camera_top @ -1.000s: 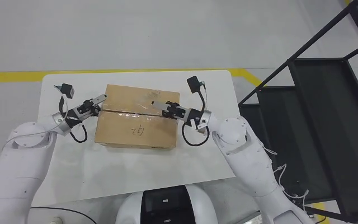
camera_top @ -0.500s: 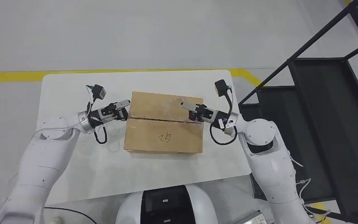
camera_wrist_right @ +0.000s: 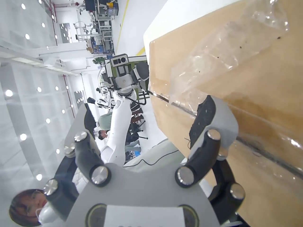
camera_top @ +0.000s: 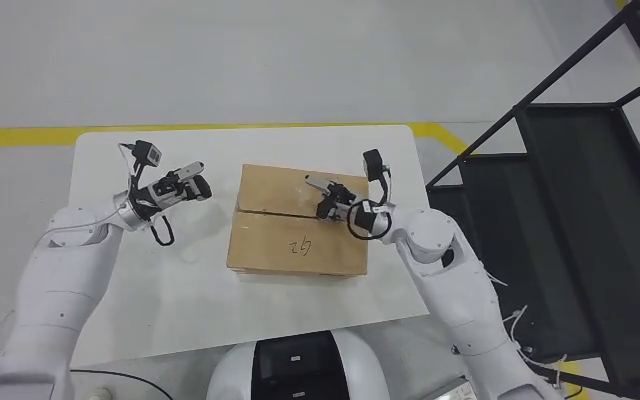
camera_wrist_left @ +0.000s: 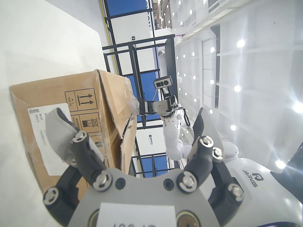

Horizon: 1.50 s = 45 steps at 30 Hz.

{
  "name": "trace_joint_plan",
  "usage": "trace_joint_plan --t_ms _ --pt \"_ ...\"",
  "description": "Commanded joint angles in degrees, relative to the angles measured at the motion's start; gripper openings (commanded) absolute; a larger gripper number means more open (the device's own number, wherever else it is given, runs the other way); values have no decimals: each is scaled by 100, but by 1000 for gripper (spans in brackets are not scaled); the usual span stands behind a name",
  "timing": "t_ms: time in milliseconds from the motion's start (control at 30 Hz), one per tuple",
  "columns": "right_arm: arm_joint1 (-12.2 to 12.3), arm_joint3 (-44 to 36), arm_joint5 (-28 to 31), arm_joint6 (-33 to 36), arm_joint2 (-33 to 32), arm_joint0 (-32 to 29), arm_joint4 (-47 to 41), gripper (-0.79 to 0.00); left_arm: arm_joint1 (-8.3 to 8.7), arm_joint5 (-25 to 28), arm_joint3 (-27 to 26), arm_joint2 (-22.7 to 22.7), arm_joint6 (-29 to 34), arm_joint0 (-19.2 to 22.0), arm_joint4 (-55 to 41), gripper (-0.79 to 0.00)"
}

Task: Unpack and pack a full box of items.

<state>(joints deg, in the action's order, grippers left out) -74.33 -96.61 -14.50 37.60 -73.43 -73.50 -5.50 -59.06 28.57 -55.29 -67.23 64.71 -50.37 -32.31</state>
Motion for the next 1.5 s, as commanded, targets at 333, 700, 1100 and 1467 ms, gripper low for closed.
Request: trace_joint_plan --t_ms 333,700,1100,1467 --pt "-154 626 41 -737 564 537 -479 0 179 -289 -688 -543 -215 -527 247 0" --pt "-191 913 44 -927 757 744 -421 -785 241 -469 -971 -761 -284 -744 374 0" --pt "-167 874 18 -863 780 794 -231 -785 270 -554 -1135 -880 -337 -893 454 0" --pt "8 -20 301 -239 383 209 39 -785 246 -594 -1161 -808 -330 -887 457 0"
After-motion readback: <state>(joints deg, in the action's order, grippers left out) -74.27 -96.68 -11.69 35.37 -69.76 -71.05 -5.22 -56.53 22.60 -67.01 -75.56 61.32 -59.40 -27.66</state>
